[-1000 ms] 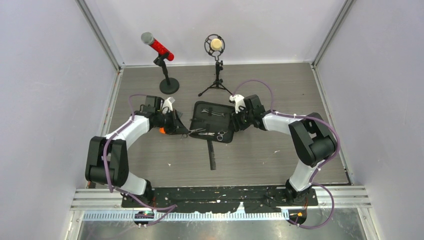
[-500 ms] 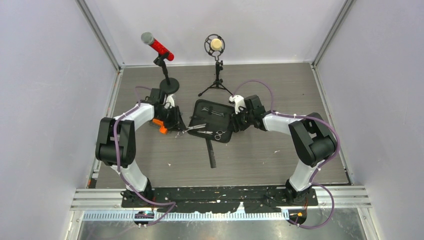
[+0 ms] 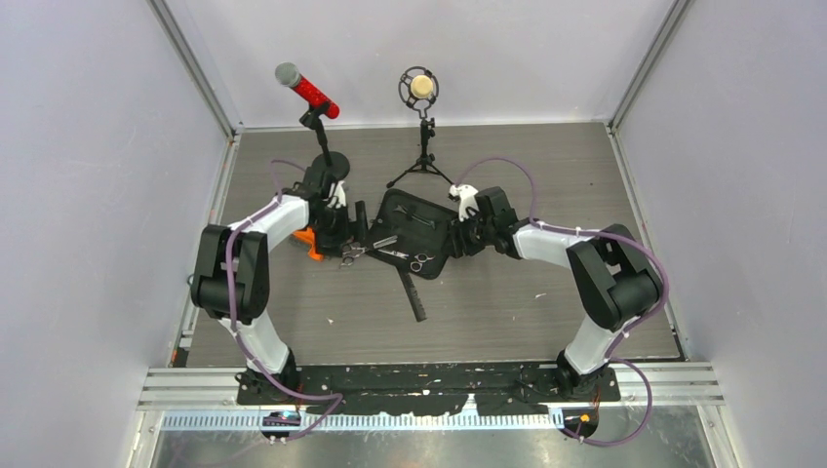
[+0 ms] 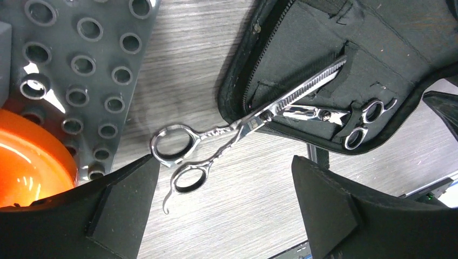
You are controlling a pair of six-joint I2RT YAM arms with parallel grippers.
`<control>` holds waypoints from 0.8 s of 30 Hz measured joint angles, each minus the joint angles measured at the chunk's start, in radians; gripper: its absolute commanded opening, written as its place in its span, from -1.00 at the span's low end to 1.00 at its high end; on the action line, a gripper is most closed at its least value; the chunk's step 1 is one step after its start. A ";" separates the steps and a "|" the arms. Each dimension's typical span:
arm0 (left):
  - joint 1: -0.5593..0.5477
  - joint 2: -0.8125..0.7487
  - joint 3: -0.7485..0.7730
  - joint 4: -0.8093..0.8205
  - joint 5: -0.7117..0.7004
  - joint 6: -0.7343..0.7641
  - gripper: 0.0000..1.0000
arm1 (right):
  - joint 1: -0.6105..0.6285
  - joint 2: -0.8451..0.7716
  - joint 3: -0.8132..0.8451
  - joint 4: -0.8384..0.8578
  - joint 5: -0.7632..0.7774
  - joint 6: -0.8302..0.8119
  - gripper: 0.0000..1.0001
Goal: Sort the hair-cutting tools
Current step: Place the scissors in the hairdressing tool bag.
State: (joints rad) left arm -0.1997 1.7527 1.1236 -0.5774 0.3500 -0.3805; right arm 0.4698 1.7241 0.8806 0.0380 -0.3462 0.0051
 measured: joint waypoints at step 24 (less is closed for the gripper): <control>-0.072 -0.804 -0.250 -0.133 -0.280 -0.090 0.98 | 0.336 0.012 0.280 -0.196 0.162 -0.106 -0.23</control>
State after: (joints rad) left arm -0.2718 0.9489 0.8738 -0.7101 0.0700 -0.4706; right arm 0.8062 1.7363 1.1606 -0.1585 -0.1844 -0.1009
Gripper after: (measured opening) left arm 0.994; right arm 0.423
